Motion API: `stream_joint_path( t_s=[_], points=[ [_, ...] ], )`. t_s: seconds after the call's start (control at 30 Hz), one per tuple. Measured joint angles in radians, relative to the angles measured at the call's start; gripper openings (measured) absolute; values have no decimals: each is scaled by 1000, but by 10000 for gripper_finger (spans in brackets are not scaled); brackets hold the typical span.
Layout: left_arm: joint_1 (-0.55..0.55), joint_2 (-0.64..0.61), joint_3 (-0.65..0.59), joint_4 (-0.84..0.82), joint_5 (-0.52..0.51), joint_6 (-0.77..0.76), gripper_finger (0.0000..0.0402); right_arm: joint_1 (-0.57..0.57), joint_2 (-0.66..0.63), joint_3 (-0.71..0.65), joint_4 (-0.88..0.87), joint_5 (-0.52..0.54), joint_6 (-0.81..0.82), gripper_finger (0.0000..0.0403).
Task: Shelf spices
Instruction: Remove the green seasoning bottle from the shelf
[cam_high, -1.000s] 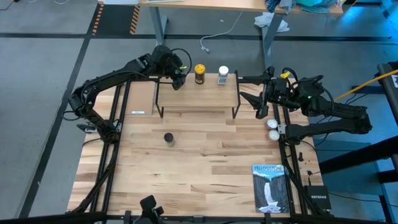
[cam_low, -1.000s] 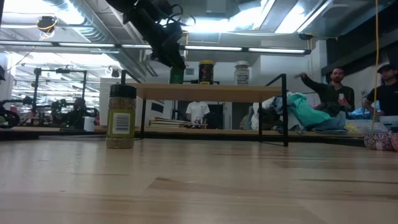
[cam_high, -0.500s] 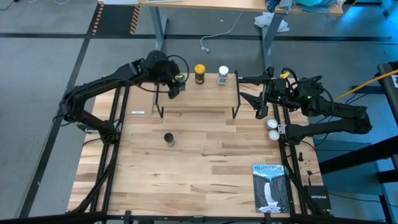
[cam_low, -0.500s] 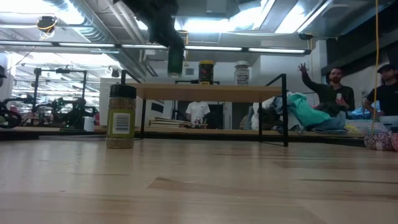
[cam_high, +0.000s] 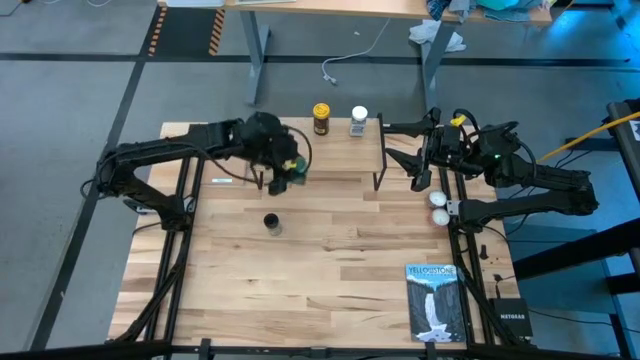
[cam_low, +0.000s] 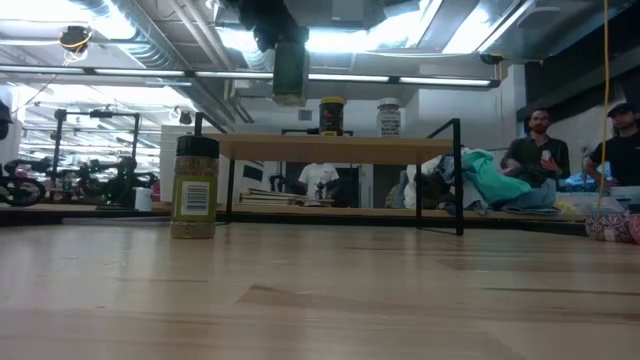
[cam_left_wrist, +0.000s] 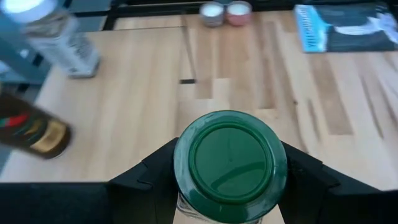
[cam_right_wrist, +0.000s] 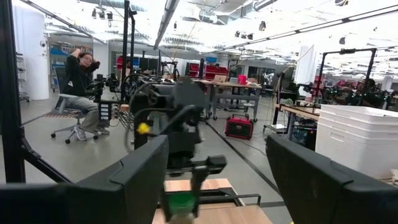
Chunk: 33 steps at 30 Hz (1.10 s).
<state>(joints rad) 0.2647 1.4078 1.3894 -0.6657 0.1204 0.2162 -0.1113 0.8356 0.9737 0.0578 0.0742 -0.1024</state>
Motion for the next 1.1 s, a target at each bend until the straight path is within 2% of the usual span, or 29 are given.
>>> stream_joint_path(
  t_s=[0.3, 0.53, 0.87, 1.1],
  points=[
    [-117, 0, -4, -16, 0, -33, 193, 0, 0, 0, 0, 0, 0, 277],
    [-192, 2, -80, -6, -1, -48, 193, 0, 0, 0, 0, 0, 0, 277],
    [-276, 1, -221, 181, -15, -100, 193, 0, 0, 0, 0, 11, 0, 277],
    [-308, 8, -301, 297, -106, -163, 193, 0, 0, 0, 0, 12, 0, 277]
  ],
)
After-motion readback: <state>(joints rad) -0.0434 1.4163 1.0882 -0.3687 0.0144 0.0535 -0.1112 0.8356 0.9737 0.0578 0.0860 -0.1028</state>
